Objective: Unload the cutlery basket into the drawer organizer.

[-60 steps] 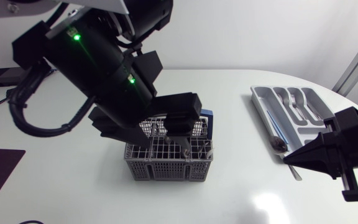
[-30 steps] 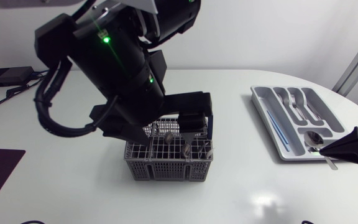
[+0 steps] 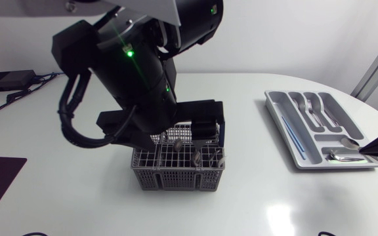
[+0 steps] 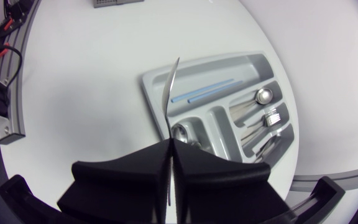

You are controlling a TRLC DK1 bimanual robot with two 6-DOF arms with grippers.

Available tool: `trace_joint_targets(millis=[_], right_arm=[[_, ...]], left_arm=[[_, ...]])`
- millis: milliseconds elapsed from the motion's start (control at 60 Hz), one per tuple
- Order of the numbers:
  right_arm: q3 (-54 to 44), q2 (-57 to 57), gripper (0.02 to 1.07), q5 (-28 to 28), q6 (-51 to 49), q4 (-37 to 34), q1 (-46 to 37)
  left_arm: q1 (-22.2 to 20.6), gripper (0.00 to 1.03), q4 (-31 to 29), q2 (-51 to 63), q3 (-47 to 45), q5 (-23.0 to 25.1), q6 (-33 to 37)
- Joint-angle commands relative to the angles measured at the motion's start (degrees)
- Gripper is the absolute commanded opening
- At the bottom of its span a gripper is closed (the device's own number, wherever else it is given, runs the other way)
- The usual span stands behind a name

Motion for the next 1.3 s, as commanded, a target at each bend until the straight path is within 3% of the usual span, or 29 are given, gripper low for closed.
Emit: trace_joint_targets(millis=[0,500,867,1050,1233,1267,1283], right_arm=[[2.47,3.39,0.08,1.12,-2.61,1.45,-0.42],[-1.13,12.62,0.08,16.94,-2.70,23.25,5.99],[-6.76,14.73,0.09,21.08,-2.96,32.65,7.58],[-8.51,15.08,0.52,21.43,-2.87,38.10,6.78],[-8.69,12.71,0.65,20.02,-2.70,38.54,5.73],[-8.87,12.01,0.70,19.58,-2.61,38.45,5.64],[-9.04,11.48,0.79,19.49,-2.61,38.45,5.55]], left_arm=[[-0.29,0.99,-1.00,1.35,2.10,-0.70,-2.26],[-0.29,0.99,-1.62,3.11,1.84,-1.76,-4.02],[-0.29,0.99,-1.97,3.20,1.05,-2.11,-4.54],[-0.29,0.99,-1.97,3.29,1.05,-2.29,-4.90],[-0.29,0.99,-2.06,3.20,1.13,-3.25,-5.42],[-0.29,0.99,-2.06,3.20,1.05,-3.25,-5.42],[-0.29,0.99,-2.14,3.20,1.05,-3.25,-5.42]])
